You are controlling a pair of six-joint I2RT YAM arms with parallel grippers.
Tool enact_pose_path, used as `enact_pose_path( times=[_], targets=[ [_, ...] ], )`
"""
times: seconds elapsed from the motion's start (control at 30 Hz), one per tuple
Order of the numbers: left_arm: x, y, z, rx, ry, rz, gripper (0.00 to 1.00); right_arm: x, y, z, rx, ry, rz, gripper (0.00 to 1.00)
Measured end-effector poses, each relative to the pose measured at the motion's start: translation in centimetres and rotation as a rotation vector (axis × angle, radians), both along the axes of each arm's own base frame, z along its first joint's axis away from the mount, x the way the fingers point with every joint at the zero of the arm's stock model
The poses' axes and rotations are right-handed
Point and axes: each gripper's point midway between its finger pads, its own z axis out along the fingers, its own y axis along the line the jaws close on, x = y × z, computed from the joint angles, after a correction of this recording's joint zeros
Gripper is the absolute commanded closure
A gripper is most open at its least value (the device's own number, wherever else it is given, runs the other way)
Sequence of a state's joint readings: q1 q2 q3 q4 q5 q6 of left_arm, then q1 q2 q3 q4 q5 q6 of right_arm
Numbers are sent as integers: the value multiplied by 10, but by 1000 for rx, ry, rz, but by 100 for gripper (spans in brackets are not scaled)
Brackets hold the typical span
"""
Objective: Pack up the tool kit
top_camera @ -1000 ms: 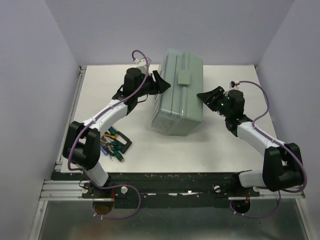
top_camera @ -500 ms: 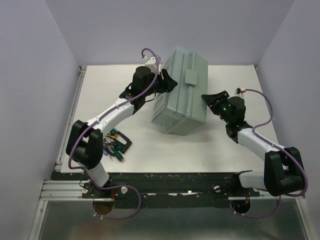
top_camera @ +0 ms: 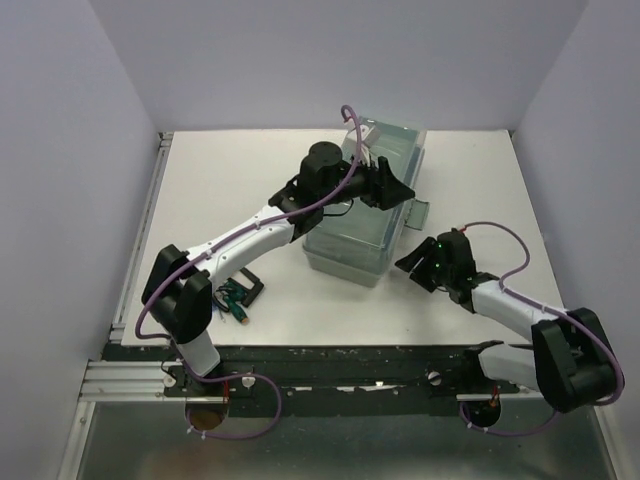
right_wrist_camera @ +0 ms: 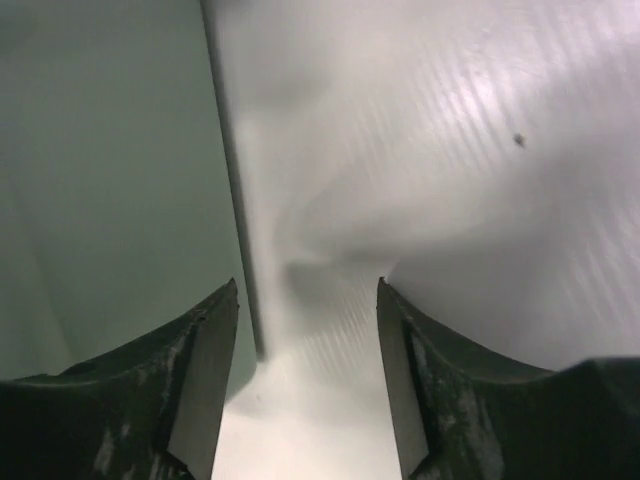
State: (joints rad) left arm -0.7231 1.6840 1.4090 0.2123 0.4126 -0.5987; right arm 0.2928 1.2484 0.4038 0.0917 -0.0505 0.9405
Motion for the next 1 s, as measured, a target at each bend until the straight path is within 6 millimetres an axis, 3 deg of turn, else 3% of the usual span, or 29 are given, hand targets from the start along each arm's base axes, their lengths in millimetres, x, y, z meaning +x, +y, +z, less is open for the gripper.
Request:
enact_pose_path(
  times=[0.07, 0.13, 0.27, 0.37, 0.5, 0.6, 0.77, 1.0],
  targets=[
    [-18, -12, 7, -12, -9, -66, 27, -12, -2, 3, 6, 8, -2, 30],
    [-21, -14, 17, -23, -28, -84, 22, -19, -8, 14, 1, -17, -20, 27],
    [-11, -7, 40, -17, -91, -68, 9, -32, -23, 34, -15, -90, -68, 20],
    [-2, 4, 56, 8, -138, -46, 5, -35, -33, 59, -28, -185, -89, 16],
    [7, 18, 58, 70, -143, -20, 1, -36, -39, 87, -58, -261, -85, 13],
    [15, 32, 47, 136, -123, 6, 1, -31, -39, 116, -82, -313, -64, 11],
    [36, 53, 14, 282, -67, 59, 1, -18, -34, 157, -115, -384, -12, 7],
    [56, 78, -44, 492, 12, 155, 1, 0, -12, 165, -109, -343, 103, 6]
  ],
)
